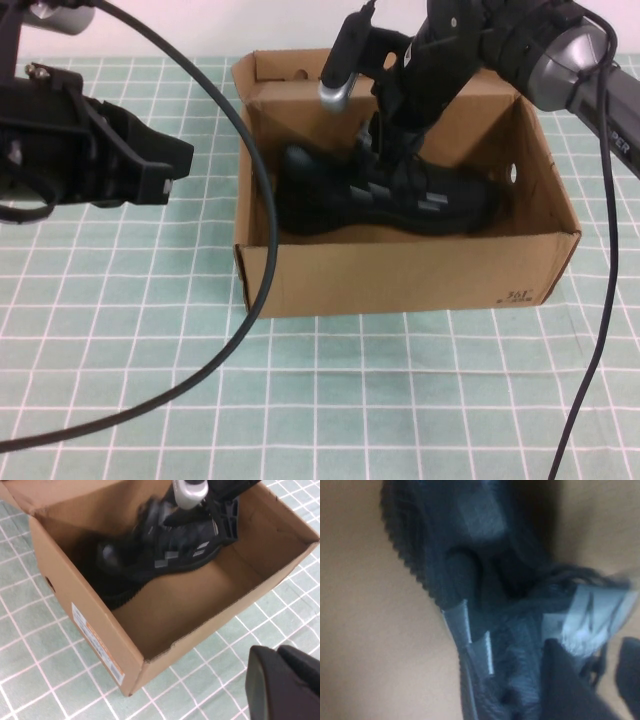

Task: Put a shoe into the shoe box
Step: Place the shoe in the shoe box

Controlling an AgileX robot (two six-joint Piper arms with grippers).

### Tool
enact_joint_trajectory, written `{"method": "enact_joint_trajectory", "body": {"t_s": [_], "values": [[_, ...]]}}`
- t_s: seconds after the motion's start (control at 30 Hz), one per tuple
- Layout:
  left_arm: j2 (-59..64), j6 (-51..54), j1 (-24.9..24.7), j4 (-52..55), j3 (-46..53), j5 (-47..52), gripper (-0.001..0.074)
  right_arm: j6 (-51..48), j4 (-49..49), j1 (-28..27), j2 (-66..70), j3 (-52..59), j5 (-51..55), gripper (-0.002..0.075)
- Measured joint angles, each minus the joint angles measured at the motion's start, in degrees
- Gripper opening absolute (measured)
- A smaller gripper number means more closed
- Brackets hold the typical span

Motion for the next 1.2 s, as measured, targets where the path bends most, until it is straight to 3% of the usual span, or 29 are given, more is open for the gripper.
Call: {"method": "enact_joint_trajectory", "body": {"t_s": [0.1,0.23,0.3,0.37,0.43,0.53,0.77,1.2], "values": [[0.0,2.1,0.0,0.0,0.0,0.1,-0.0004,2.1,-0.4,0.0,-0.6,0.0,-0.8,0.0321],[0.0,6.5,0.0,0.0,0.0,1.5,-0.0004,6.4,-1.4,0.0,-3.5,0.0,-0.8,0.0352],[-0.1,8.4,0.0,0.0,0.0,2.0,-0.0004,8.0,-2.1,0.0,-5.9,-0.1,-0.3,0.032],[-0.9,9.1,0.0,0.2,0.0,2.7,-0.0004,9.9,-2.8,0.0,-8.5,-0.1,1.1,0.0246],[-3.1,9.5,0.0,0.2,0.0,3.7,-0.0004,12.5,-4.7,0.0,-11.6,-0.3,2.9,0.0121],[-8.2,9.7,0.0,0.2,0.0,4.7,-0.0004,17.1,-8.7,0.0,-16.3,-0.3,5.3,0.0031],[-24.3,2.4,0.0,0.1,2.0,4.4,-0.0004,26.0,-10.8,0.0,-28.6,-0.3,8.6,-0.0004],[-53.8,-4.3,0.0,3.8,28.9,-14.6,-0.0004,28.5,-3.4,0.0,-48.1,-0.4,9.5,-0.0008]]}}
